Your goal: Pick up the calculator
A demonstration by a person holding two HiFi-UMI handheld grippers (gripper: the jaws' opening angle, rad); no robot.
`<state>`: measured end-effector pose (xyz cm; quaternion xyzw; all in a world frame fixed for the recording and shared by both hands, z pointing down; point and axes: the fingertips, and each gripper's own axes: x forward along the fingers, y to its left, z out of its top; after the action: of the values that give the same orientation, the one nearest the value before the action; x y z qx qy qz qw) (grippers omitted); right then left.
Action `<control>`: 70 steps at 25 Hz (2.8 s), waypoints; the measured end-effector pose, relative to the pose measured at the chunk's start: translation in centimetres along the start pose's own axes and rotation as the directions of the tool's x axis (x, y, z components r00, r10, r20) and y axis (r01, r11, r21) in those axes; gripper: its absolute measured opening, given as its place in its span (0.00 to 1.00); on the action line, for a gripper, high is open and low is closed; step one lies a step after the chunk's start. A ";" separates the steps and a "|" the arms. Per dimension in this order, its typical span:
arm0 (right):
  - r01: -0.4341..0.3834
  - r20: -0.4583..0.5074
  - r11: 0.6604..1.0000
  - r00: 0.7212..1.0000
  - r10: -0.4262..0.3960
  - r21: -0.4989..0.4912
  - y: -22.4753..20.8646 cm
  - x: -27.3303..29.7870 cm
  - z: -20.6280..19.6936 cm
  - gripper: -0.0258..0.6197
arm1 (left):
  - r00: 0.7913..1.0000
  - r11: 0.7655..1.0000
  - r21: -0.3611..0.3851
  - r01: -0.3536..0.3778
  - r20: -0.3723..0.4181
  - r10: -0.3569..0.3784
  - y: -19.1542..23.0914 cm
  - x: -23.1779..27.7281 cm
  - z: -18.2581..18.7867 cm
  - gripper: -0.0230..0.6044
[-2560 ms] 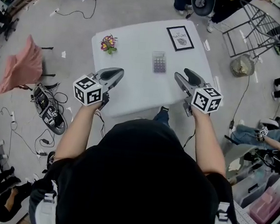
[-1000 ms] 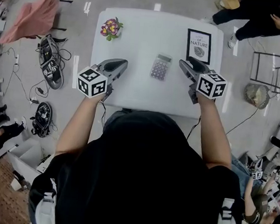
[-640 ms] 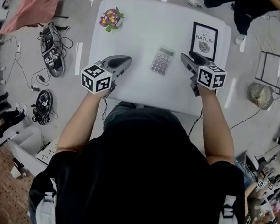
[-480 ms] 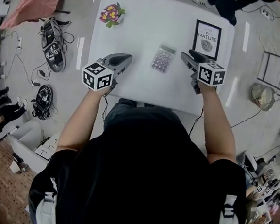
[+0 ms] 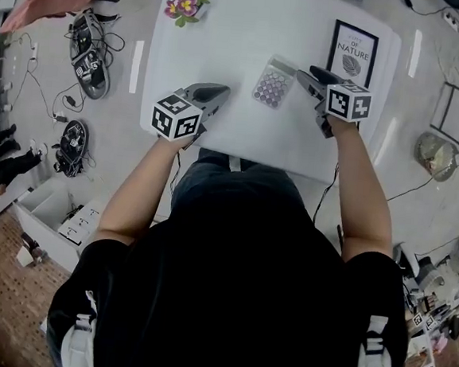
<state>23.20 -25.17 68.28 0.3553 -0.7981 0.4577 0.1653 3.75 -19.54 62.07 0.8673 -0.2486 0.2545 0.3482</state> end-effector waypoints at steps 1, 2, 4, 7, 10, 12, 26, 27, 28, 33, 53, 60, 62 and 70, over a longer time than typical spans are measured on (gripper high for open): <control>-0.003 -0.006 1.000 1.000 0.003 0.002 -0.3 0.4 -0.2 0.37 | 1.000 1.000 0.000 0.002 -0.008 -0.002 0.0 0.5 -0.4 0.07; -0.004 -0.010 1.000 1.000 0.004 0.005 -0.5 0.7 -0.5 0.37 | 1.000 1.000 0.000 0.005 -0.016 -0.005 -0.1 1.1 -0.8 0.07; -0.004 -0.018 1.000 1.000 0.004 0.012 -0.9 1.3 -1.0 0.37 | 0.999 1.000 -0.005 0.017 -0.031 -0.017 -0.2 2.2 -1.5 0.07; -0.007 -0.024 1.000 1.000 0.008 0.023 -1.2 2.2 -1.4 0.37 | 0.998 0.999 -0.023 0.031 -0.054 -0.032 -0.2 3.4 -2.7 0.07; -0.023 -0.028 0.999 0.999 0.024 0.033 -1.3 3.0 -1.4 0.37 | 0.997 0.999 -0.044 0.031 -0.071 -0.035 0.4 4.3 -3.7 0.07; -0.027 -0.035 0.999 0.999 0.028 0.034 -1.7 3.4 -1.5 0.37 | 0.996 0.998 -0.054 0.033 -0.080 -0.037 0.7 4.9 -4.2 0.07; -0.095 -0.104 0.993 0.989 0.102 0.069 -2.1 6.7 -1.8 0.38 | 0.979 0.994 -0.095 0.061 -0.188 -0.078 0.5 8.9 -8.5 0.07; -0.102 -0.114 0.992 0.987 0.110 0.074 -2.0 6.8 -2.0 0.38 | 0.977 0.993 -0.097 0.064 -0.196 -0.082 0.4 9.2 -8.7 0.07; -0.106 -0.123 0.991 0.986 0.115 0.078 -2.0 6.9 -2.1 0.38 | 0.975 0.993 -0.098 0.068 -0.203 -0.086 0.3 9.4 -8.8 0.07; -0.130 -0.168 0.987 0.975 0.143 0.090 -2.0 7.2 -2.4 0.36 | 0.971 0.992 -0.109 0.071 -0.219 -0.093 0.7 10.4 -9.0 0.07; -0.191 -0.193 0.921 0.944 0.267 0.340 -0.7 8.0 -3.2 0.23 | 0.961 0.987 -0.120 0.109 -0.242 -0.135 0.1 11.0 -9.1 0.07; -0.205 -0.155 0.903 0.947 0.280 0.377 0.2 9.0 -3.1 0.21 | 0.964 0.982 -0.150 0.114 -0.223 -0.146 1.2 10.3 -9.5 0.07; -0.207 -0.146 0.903 0.949 0.279 0.375 0.3 8.6 -3.0 0.21 | 0.965 0.979 -0.169 0.116 -0.215 -0.151 1.1 10.2 -9.4 0.07; -0.213 -0.097 0.908 0.960 0.263 0.362 0.4 7.6 -2.8 0.21 | 0.962 0.969 -0.200 0.146 -0.200 -0.186 0.7 10.3 -9.3 0.07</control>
<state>17.52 -25.81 73.97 0.2449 -0.7280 0.6325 0.0997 8.48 -15.83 74.56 0.8163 -0.1576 0.2935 0.4719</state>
